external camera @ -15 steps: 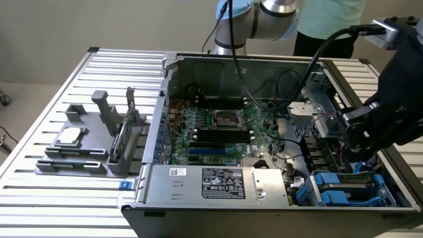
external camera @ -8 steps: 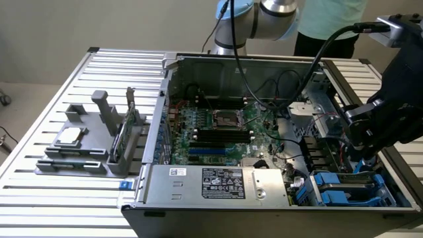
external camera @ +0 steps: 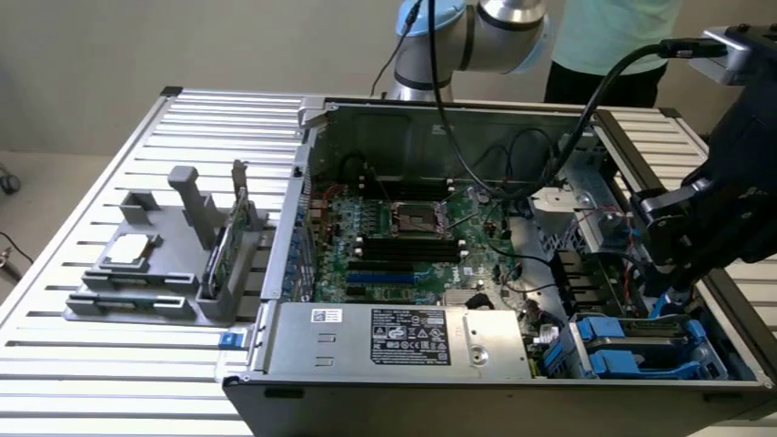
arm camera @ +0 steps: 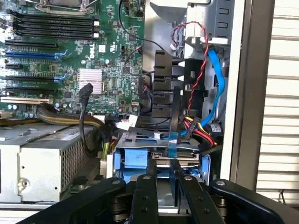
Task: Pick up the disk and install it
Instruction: 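Insert the first disk wire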
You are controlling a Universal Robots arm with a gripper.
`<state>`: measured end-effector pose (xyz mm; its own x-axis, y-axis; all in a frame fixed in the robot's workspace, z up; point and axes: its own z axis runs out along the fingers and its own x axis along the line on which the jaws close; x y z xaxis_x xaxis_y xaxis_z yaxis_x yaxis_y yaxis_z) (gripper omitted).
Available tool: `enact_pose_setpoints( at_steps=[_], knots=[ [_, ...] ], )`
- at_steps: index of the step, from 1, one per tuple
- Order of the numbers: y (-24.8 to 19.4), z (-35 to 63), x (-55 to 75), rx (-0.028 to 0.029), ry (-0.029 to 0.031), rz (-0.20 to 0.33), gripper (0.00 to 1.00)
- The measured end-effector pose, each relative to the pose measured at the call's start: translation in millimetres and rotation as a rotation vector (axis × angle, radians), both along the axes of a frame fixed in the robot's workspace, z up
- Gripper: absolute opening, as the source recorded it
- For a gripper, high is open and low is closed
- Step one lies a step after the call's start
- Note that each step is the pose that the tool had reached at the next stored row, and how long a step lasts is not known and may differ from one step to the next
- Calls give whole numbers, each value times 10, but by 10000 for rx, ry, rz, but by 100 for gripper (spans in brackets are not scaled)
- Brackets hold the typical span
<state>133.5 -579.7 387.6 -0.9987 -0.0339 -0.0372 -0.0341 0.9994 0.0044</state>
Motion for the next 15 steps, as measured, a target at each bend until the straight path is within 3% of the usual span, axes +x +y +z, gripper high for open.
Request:
enact_pose_setpoints(
  at_steps=[11, 15],
  knots=[
    [31, 5, 281, 2, 0, -138, 25],
    [30, -31, 283, 51, 0, -662, 25]
  ],
)
